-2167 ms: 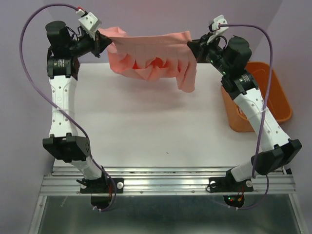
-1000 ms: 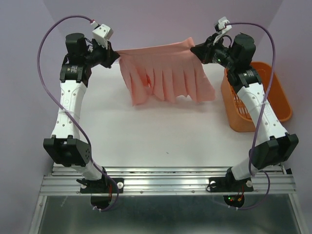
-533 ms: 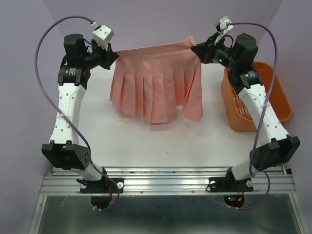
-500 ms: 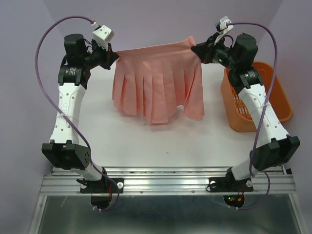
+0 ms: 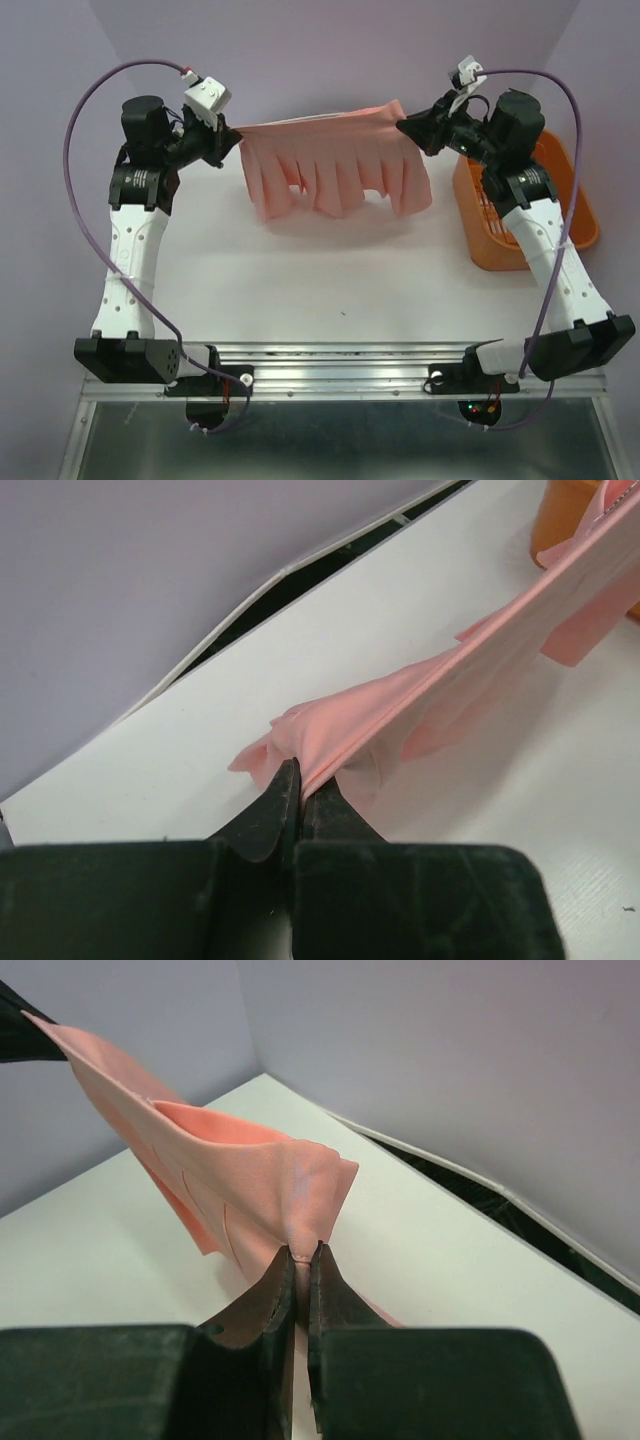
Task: Fold and stack the skirts
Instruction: Flatten the skirt out
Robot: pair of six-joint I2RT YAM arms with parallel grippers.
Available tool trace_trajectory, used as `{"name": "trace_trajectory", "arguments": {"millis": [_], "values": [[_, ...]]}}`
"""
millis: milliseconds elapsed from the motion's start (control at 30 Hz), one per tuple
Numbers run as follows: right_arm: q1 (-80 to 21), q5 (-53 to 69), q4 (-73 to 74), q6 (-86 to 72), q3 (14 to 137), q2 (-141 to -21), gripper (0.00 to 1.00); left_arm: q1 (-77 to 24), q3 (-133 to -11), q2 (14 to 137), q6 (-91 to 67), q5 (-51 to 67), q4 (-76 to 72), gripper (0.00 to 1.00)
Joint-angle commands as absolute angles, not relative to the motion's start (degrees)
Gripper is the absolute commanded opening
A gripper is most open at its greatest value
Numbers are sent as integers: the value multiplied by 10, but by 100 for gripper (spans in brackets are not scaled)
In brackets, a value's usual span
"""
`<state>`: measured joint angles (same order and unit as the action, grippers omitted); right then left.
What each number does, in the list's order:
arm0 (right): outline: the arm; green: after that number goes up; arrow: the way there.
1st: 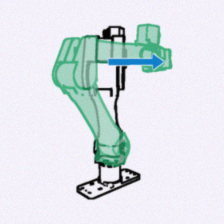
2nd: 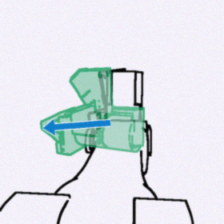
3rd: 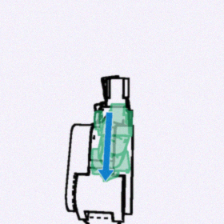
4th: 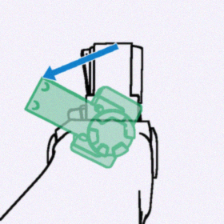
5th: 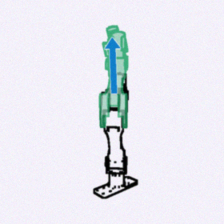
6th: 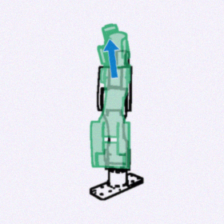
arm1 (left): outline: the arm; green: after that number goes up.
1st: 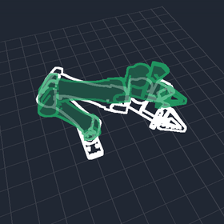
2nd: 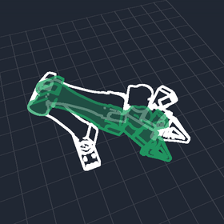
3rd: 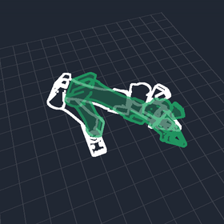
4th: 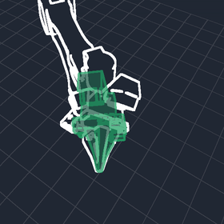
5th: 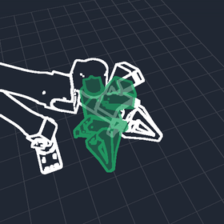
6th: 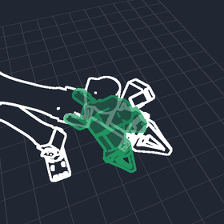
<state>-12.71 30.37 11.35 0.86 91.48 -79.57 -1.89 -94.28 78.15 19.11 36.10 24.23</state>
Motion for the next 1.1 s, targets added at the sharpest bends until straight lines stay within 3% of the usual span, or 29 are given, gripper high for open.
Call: {"name": "trace_trajectory", "arguments": {"millis": [0, 167, 333, 600, 633, 667, 700, 733, 767, 900, 1067], "values": [[-79, 247, 116, 56, 883, -690, 1, 15, -904, 673, 228, 265, 224, 0], [-79, 257, 159, 47, 850, -592, 1, 15, -852, 569, 237, 261, 252, 0], [-79, 234, 190, 54, 818, -548, 1, 14, -848, 548, 247, 261, 294, 0], [-79, 154, 129, 48, 751, -676, 1, 11, -828, 683, 208, 239, 309, 0], [-79, 152, 104, 43, 752, -719, 4, 10, -829, 724, 189, 234, 301, 4], [-79, 154, 92, 38, 757, -743, 8, 11, -829, 749, 180, 231, 293, 8], [-79, 150, 81, 23, 763, -768, 30, 11, -838, 772, 171, 228, 274, 15], [-79, 143, 71, 17, 784, -793, 50, 10, -846, 799, 162, 225, 263, 31], [-79, 134, 64, 11, 802, -849, 73, 9, -879, 856, 150, 220, 258, 41], [-79, 54, 112, 10, 945, -988, 94, 10, -1037, 1002, 141, 208, 324, 69], [-79, 113, 168, 20, 1024, -1039, 95, 10, -1103, 1042, 155, 172, 359, 73]]}}
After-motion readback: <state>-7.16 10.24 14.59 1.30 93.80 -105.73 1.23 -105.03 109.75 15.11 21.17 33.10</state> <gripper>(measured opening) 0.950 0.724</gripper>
